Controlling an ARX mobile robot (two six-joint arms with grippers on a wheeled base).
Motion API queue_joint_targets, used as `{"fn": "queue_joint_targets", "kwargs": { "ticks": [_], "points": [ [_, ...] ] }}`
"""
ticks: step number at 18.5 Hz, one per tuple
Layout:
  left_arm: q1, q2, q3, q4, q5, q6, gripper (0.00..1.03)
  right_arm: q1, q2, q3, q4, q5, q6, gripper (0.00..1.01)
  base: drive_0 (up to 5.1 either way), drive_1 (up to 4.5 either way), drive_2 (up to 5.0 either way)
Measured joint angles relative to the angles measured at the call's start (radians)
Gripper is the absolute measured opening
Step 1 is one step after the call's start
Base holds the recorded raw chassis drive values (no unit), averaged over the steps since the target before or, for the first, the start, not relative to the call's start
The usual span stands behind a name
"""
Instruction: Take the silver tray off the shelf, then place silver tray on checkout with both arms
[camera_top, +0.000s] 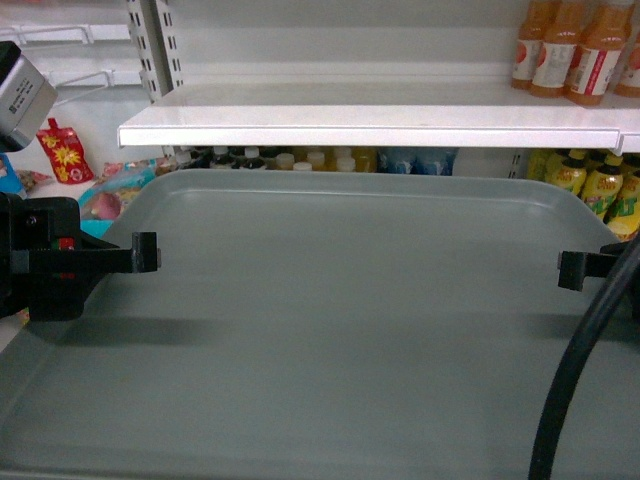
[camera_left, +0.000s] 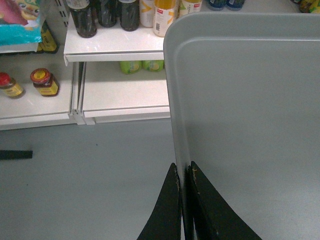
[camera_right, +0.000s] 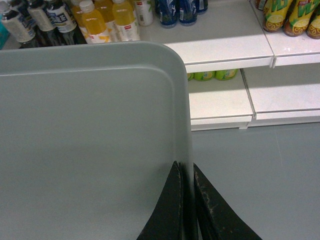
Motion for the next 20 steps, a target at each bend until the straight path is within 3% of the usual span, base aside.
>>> {"fn": "queue_joint_targets", "kwargs": {
  "ticks": [20],
  "points": [
    [-0.003, 0.0, 0.0, -0.002, -0.003, 0.0, 0.03, 0.0, 0.0, 0.0, -0.001, -0.001, 0.0, 0.03, 0.1, -4.12, 4.2]
  ]
}}
